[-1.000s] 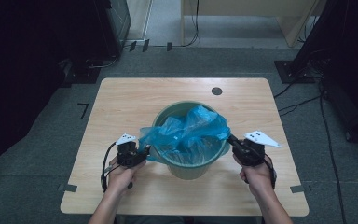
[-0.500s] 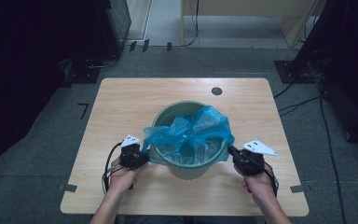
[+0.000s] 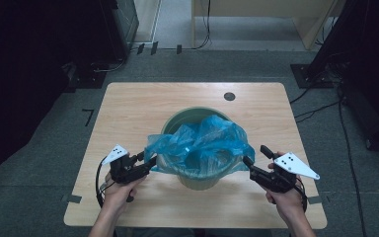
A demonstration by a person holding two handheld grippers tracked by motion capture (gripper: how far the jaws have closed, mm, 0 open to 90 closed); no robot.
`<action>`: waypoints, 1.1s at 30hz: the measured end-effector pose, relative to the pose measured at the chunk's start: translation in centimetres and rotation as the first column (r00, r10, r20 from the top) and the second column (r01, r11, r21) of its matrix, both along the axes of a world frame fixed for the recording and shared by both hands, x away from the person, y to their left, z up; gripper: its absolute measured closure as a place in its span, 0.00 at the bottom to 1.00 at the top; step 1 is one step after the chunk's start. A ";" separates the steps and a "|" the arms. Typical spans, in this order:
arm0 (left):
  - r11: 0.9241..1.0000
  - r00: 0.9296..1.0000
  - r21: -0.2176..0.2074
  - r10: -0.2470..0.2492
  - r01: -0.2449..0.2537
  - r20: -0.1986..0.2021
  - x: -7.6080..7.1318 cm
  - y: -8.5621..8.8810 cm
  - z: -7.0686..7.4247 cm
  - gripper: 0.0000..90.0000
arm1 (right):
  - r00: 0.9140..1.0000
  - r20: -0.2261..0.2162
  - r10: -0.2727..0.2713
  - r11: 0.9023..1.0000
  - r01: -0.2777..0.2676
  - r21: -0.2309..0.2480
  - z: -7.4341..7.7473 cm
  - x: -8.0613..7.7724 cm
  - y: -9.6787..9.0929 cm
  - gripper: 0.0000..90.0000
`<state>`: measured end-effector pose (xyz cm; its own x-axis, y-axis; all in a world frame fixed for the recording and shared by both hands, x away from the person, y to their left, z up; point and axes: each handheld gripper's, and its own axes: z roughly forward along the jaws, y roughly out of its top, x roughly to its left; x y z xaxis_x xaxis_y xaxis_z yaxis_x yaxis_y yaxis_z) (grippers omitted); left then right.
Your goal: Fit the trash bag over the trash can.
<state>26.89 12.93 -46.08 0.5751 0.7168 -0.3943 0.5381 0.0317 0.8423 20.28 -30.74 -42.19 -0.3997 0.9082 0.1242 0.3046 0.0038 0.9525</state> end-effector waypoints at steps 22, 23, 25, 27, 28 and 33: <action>0.998 0.982 -0.011 -0.061 0.064 0.179 -2.7 0.2 4.6 0.31 | 0.949 0.252 0.191 0.981 -0.190 -0.029 4.1 -3.3 1.6 0.35; 0.998 0.982 -0.010 -0.062 0.065 0.181 -2.7 0.3 4.6 0.31 | 0.944 0.262 0.200 0.980 -0.197 -0.038 4.2 -3.3 2.0 0.40; 0.998 0.982 -0.006 -0.055 0.057 0.178 -2.8 0.4 4.7 0.31 | 0.940 0.270 0.207 0.978 -0.191 -0.084 4.4 -3.1 2.8 0.56; 1.000 0.984 0.029 -0.003 -0.002 0.176 -2.9 0.5 4.7 0.31 | 0.939 0.277 0.204 0.977 -0.179 -0.116 4.3 -3.0 3.3 0.68; 0.996 0.984 0.065 0.045 -0.057 0.171 -2.9 0.5 4.8 0.32 | 0.941 0.275 0.198 0.977 -0.168 -0.131 4.2 -2.8 3.6 0.73; 0.996 0.979 0.052 0.056 -0.067 0.196 -3.4 1.2 5.5 0.32 | 0.948 0.271 0.169 0.979 -0.130 -0.155 4.1 -2.7 4.5 0.96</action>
<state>23.47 14.10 -40.60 0.5908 0.7716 -0.2358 0.3622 0.0074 0.9321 17.59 -26.27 -38.07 -0.5328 0.8359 -0.1316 0.0104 0.1619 0.9868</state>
